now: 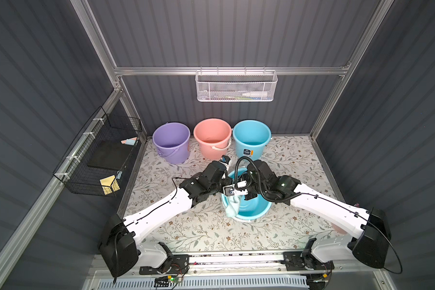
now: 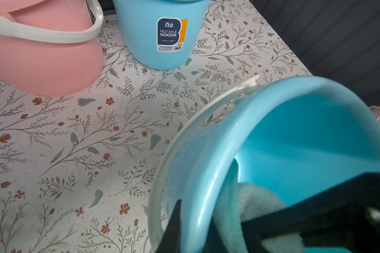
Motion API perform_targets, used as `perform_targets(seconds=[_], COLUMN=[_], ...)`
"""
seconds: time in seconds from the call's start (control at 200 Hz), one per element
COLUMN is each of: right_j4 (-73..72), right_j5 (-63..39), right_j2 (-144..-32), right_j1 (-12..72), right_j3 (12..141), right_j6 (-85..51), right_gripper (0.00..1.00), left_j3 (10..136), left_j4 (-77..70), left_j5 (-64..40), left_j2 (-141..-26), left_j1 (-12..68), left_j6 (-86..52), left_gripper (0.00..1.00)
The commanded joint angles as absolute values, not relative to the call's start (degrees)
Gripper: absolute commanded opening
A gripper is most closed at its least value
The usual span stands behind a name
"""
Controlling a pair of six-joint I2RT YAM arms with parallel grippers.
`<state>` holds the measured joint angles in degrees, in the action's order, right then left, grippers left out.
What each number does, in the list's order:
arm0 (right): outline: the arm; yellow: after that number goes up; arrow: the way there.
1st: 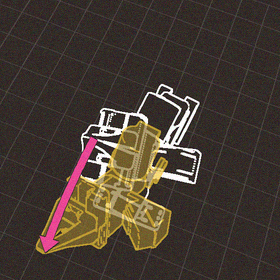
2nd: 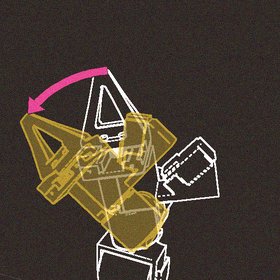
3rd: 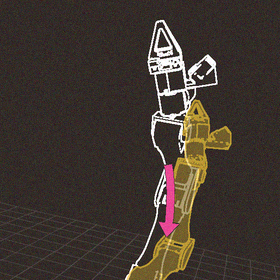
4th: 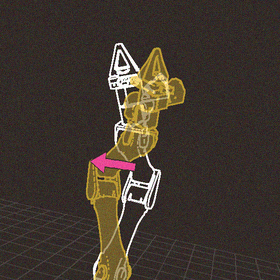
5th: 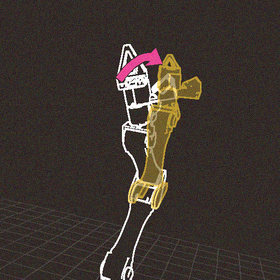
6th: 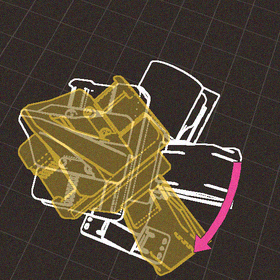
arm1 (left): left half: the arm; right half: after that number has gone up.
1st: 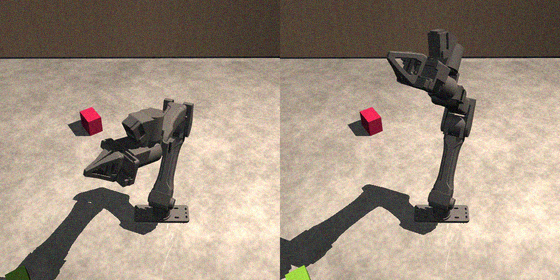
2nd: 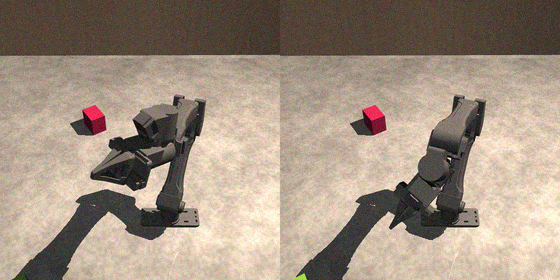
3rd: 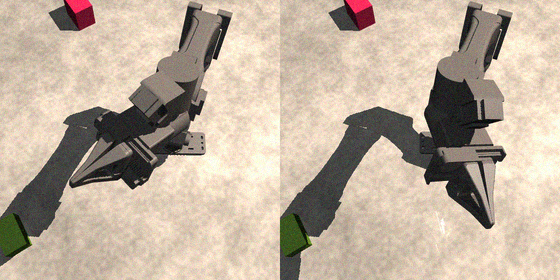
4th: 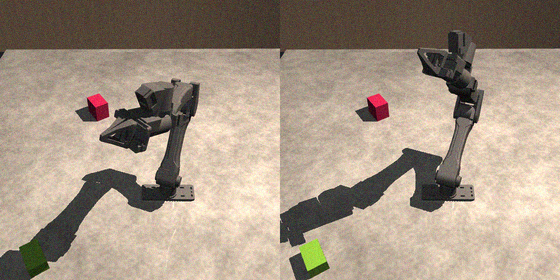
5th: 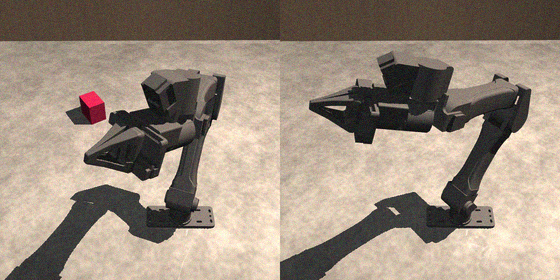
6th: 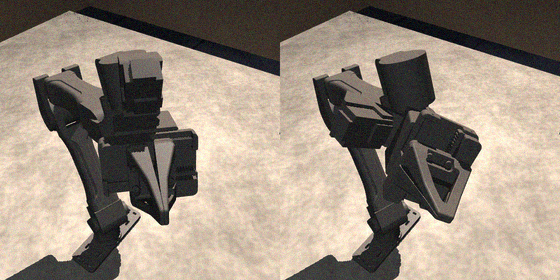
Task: Wipe the inside of the bucket with a cloth
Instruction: Wipe the dirt from the inside of the bucket.
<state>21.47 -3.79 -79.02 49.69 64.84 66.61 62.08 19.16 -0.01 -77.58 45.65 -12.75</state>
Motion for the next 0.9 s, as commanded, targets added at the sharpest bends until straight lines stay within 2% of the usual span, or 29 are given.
perform_targets(seconds=[0.0, 0.385, 0.74, 0.895], right_j4=[15.6, 16.2, 28.3, 39.7], right_j5=[0.4, 11.3, 17.0, 13.9], right_j2=[-80.5, -79.4, -66.1, -60.8], right_j1=[47.4, 41.5, 41.4, 41.5], right_j3=[67.2, 66.1, 58.2, 57.7], right_j6=[71.7, 76.1, 71.6, 69.1], right_gripper=[0.0, 0.0, 0.0, 0.0], left_j3=[63.2, 62.8, 62.9, 63.9], left_j4=[17.6, 18.2, 17.8, 18.1], left_j5=[-2.6, -1.8, -2.4, -1.3], left_j2=[-76.9, -76.5, -74.8, -75.6], left_j1=[45.8, 45.8, 45.7, 45.7], left_j6=[-12.1, -12.5, -15.1, -16.3], left_gripper=[0.0, 0.0, 0.0, 0.0])
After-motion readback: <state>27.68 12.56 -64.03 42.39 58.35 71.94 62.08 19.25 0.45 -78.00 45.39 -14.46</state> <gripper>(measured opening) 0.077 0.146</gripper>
